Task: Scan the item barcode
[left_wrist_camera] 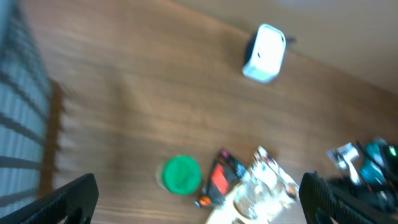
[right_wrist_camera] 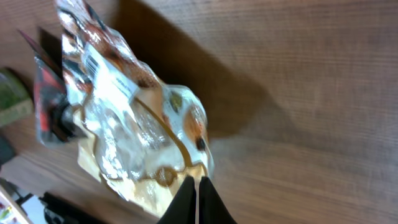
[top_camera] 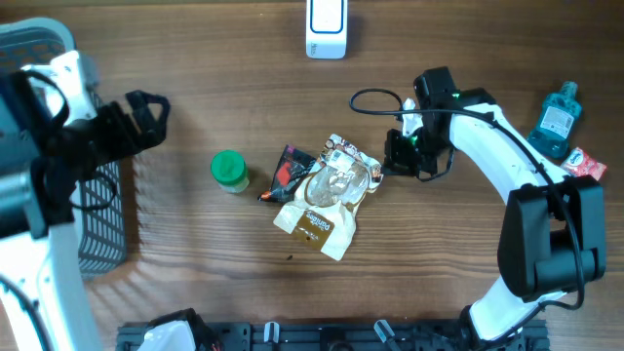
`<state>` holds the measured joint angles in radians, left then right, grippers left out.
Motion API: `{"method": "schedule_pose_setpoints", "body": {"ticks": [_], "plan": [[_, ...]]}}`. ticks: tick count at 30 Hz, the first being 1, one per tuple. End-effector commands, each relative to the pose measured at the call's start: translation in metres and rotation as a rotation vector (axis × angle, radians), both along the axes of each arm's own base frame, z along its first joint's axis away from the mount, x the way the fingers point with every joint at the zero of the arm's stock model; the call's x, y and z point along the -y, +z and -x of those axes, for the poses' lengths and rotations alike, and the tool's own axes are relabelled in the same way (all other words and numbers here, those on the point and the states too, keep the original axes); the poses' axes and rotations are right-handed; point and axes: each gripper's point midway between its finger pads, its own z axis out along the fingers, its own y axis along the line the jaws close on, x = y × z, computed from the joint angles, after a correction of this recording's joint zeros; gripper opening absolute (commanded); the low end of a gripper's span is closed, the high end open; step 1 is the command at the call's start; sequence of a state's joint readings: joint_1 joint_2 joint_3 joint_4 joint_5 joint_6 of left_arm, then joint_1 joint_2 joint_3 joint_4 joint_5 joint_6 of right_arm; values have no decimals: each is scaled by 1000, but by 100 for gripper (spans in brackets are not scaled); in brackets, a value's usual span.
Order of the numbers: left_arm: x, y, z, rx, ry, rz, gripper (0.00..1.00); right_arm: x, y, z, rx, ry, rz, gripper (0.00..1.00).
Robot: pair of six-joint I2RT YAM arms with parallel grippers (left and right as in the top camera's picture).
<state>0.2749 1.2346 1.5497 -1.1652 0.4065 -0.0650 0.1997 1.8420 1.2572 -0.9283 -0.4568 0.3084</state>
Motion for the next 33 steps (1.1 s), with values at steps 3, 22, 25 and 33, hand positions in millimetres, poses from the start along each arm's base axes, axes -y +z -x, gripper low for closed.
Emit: {"method": "schedule_pose_setpoints", "body": {"ticks": [3, 22, 25, 33], "plan": [[47, -80, -16, -261, -165, 125, 94, -10, 5, -14, 65, 16, -61, 5], [179, -156, 10, -436, -551, 83, 4, -26, -31, 4, -29, 33, 43, 4], [184, -200, 29, -517, -524, 114, 4, -19, -34, 4, -27, 36, 83, 5], [194, -266, 71, -633, -486, 172, 4, -9, -37, -2, -2, 21, 133, 5]]}}
